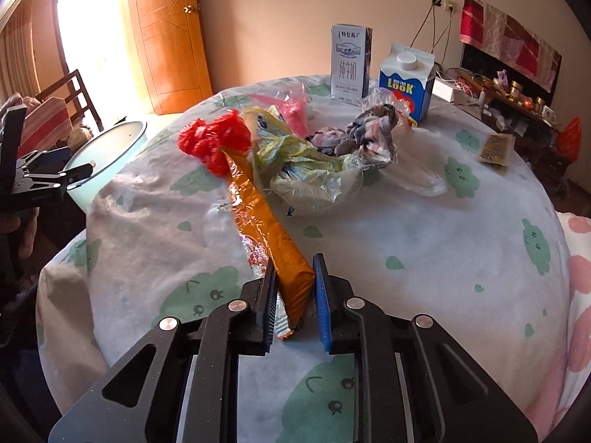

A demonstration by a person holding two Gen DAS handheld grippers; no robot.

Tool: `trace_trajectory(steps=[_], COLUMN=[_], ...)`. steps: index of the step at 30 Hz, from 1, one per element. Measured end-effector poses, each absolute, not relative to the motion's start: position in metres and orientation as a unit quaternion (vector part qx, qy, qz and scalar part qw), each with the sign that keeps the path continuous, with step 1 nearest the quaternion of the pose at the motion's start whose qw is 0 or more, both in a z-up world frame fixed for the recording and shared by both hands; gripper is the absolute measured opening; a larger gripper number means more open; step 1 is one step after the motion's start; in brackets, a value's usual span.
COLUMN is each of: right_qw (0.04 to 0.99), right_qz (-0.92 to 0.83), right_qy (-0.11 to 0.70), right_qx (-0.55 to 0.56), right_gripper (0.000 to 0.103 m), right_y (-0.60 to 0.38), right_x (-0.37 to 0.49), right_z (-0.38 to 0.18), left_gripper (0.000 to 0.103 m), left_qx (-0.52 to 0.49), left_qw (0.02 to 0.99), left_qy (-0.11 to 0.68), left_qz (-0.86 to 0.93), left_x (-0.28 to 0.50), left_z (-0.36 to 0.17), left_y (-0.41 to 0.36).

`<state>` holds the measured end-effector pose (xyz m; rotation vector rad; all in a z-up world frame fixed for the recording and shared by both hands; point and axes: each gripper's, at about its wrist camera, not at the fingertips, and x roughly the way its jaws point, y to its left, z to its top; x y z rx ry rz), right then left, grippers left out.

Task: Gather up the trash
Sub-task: 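Grasp the red plastic bag with the left gripper while the right holds the orange packet, then carry the red bag over the bucket with the left gripper while the right carries the orange packet there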

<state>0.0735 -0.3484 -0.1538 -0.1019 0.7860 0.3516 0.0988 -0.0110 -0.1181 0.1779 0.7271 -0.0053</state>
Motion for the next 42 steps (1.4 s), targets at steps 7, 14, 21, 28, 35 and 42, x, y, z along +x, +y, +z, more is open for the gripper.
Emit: trace_trajectory(steps=[7,14,21,28,35,42], right_qw=[0.94,0.956,0.954,0.954,0.956,0.959], right_qz=[0.124,0.015,-0.016,-0.001,0.006,0.027], right_qy=[0.317,0.292,0.296,0.296,0.289,0.279], right_qx=[-0.019,0.019,0.045,0.048,0.045,0.031], right_gripper=[0.018,0.018,0.018,0.018,0.018,0.018], right_y=[-0.373,-0.423,-0.457,-0.452,-0.44,-0.413], right_x=[0.055,0.063,0.064,0.067,0.064,0.065], right_z=[-0.12,-0.118,-0.13,-0.135,-0.131,-0.121], left_gripper=[0.097,0.095,0.076,0.014,0.009,0.009], left_qx=[0.098,0.105,0.094,0.093,0.094,0.099], left_qw=[0.935,0.936,0.921,0.899,0.908,0.925], left_qy=[0.338,0.328,0.358,0.394,0.374,0.346], left_qz=[-0.03,-0.068,-0.123,-0.167,-0.163,-0.12], left_x=[0.11,0.137,0.166,0.176,0.161,0.141], left_z=[-0.106,-0.101,-0.11,-0.131,-0.117,-0.099], left_y=[-0.044,-0.095,-0.134,-0.152,-0.137,-0.098])
